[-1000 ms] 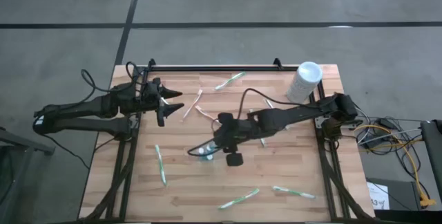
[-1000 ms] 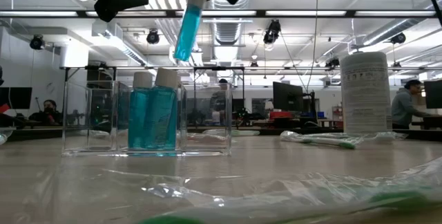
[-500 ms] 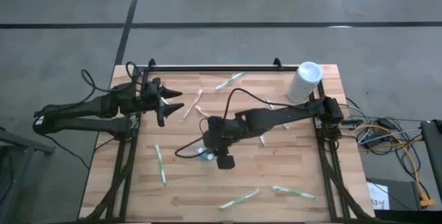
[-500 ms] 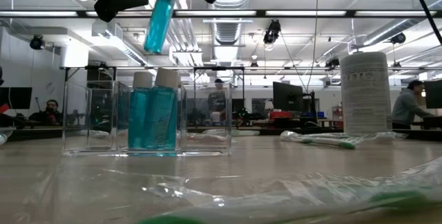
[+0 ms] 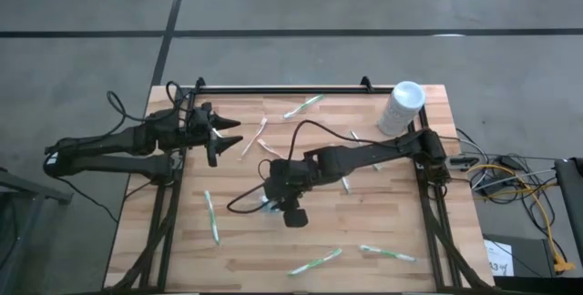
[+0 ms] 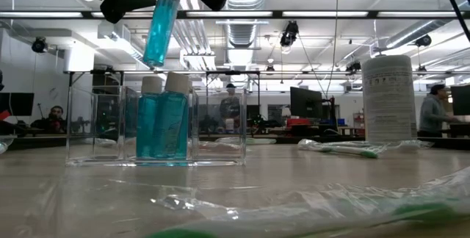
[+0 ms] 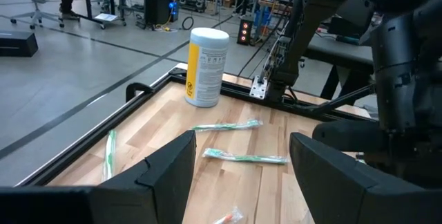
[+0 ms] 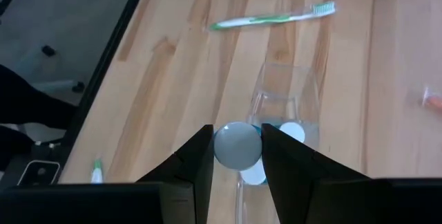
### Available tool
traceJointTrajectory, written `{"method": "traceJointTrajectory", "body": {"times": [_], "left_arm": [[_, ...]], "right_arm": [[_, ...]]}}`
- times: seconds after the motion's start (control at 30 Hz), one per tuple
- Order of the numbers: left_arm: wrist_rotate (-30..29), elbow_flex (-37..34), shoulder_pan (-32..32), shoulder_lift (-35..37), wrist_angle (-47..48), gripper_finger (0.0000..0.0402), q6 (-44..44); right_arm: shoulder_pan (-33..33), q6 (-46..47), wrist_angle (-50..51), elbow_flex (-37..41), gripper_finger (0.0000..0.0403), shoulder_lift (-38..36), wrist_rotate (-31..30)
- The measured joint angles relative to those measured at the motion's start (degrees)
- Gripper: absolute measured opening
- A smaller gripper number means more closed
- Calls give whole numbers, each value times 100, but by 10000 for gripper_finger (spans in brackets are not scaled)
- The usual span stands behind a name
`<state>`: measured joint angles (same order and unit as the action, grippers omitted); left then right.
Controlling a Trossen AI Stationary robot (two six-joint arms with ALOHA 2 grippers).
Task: Pick & Place toothbrushing station
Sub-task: Put the blue mouthwash into the transparent organizer
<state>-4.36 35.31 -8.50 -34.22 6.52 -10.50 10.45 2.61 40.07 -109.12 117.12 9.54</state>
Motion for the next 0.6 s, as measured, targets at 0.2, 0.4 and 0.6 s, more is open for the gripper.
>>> {"method": "traceJointTrajectory", "body": {"times": [0.2,0.4,0.6], "left_arm": [[20,0,1,0,0,239,0],[17,0,-1,-4,2,239,2],[15,0,0,-4,0,239,0]], "right_arm": [[-2,-51,4,-6,107,233,-2],[-2,-130,-35,-22,107,362,-7],[-30,-129,8,-3,107,399,-63]]}}
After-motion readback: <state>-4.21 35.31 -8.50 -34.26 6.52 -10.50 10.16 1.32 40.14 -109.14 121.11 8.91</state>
